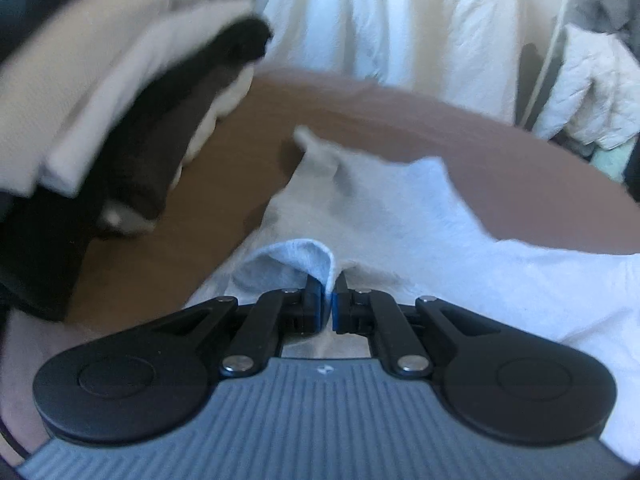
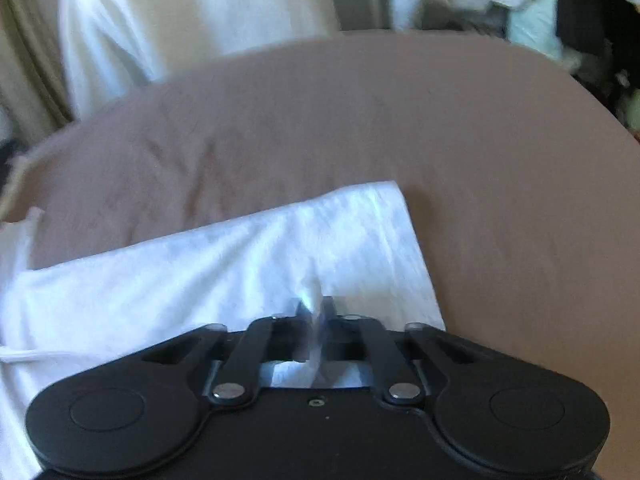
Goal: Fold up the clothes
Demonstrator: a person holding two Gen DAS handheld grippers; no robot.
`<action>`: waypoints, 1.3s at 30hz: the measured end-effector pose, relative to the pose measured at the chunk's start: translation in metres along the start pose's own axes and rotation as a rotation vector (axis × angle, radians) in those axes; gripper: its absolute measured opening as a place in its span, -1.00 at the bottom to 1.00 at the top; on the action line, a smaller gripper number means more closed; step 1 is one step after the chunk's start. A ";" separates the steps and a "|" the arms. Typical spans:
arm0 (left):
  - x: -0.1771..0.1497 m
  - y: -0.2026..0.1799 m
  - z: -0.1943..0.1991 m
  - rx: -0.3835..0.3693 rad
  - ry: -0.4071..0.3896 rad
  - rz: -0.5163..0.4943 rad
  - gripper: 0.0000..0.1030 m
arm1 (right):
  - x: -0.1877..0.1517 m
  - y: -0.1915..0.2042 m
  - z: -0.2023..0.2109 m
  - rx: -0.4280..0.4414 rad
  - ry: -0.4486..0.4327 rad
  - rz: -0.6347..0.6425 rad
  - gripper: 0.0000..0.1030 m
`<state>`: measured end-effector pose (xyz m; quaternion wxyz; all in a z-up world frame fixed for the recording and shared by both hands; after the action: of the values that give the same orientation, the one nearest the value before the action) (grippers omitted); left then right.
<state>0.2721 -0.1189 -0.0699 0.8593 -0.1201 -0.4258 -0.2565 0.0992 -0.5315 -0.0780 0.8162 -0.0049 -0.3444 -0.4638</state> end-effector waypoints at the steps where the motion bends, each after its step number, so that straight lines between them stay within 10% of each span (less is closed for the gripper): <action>1: 0.004 0.001 0.008 -0.003 -0.027 -0.001 -0.92 | 0.001 0.003 0.015 0.009 -0.087 -0.009 -0.93; 7: 0.052 0.000 0.023 -0.005 -0.132 -0.039 -0.92 | 0.037 0.035 0.047 -0.045 -0.278 0.080 -0.93; 16: 0.056 -0.009 -0.081 0.073 0.082 0.000 -0.88 | 0.063 0.022 -0.075 -0.224 -0.083 0.083 -0.92; 21: 0.060 0.006 -0.075 0.078 0.030 0.081 -0.64 | 0.057 0.050 -0.076 -0.374 -0.287 0.210 -0.09; 24: 0.063 0.023 -0.063 0.053 -0.012 0.151 -0.48 | 0.040 0.098 -0.046 -0.194 -0.370 0.333 0.04; 26: 0.061 0.032 -0.053 0.058 -0.049 0.177 -0.03 | 0.020 0.132 -0.033 -0.036 -0.325 0.426 0.15; 32: 0.016 0.063 -0.001 0.076 -0.074 0.265 0.19 | -0.084 0.235 -0.020 0.469 0.146 0.698 0.16; 39: -0.040 0.065 0.038 0.025 0.080 0.213 0.19 | -0.195 0.306 -0.034 0.542 0.254 1.048 0.29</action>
<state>0.2619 -0.0343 -0.0780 0.8995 -0.1437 -0.3789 -0.1630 0.2862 -0.2212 -0.1193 0.9430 0.0897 -0.3018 0.1076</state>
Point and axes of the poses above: each gripper's, at about its wrist camera, not at the fingertips, and z roughly against the way its jaws point, y to its left, x to its top, the point moved 3 cm from there along -z, roughly the way its jaws point, and after that the axes turned 14 degrees about -z, right-handed, at the moved point
